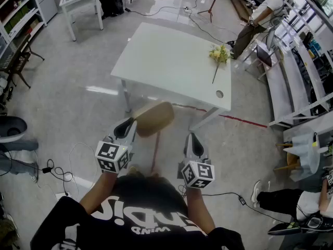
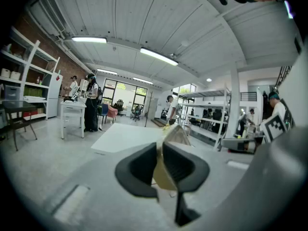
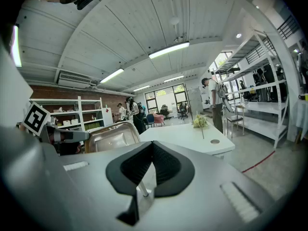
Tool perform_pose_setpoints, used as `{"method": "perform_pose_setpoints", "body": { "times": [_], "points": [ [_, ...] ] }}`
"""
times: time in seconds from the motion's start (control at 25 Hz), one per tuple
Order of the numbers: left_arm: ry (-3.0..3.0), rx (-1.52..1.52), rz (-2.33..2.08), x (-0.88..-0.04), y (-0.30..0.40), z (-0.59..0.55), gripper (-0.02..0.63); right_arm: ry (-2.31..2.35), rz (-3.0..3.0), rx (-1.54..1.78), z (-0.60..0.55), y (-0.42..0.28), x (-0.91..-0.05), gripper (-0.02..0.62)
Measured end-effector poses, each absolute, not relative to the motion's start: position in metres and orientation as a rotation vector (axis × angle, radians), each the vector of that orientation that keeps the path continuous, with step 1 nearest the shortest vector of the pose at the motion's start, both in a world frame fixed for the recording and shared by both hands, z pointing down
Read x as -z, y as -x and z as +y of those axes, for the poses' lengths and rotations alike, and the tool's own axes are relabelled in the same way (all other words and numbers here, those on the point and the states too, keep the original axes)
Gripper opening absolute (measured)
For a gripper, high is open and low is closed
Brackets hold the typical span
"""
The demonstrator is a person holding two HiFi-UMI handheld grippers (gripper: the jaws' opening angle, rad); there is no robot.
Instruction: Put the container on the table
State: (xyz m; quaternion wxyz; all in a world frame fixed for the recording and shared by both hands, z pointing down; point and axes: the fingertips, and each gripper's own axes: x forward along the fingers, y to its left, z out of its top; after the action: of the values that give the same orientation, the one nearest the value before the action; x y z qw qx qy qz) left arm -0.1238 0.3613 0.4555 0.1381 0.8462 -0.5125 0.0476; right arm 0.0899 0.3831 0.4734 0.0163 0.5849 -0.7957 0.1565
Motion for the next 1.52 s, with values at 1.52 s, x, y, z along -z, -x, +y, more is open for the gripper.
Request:
{"method": "perform_pose_setpoints", "body": {
  "times": [1.52],
  "points": [
    [-2.490, -0.154, -1.388, -0.488, 0.172, 0.292, 0.044, -1.923, -2.425, -0.526, 0.334, -0.047, -0.505, -0.002]
  ]
}}
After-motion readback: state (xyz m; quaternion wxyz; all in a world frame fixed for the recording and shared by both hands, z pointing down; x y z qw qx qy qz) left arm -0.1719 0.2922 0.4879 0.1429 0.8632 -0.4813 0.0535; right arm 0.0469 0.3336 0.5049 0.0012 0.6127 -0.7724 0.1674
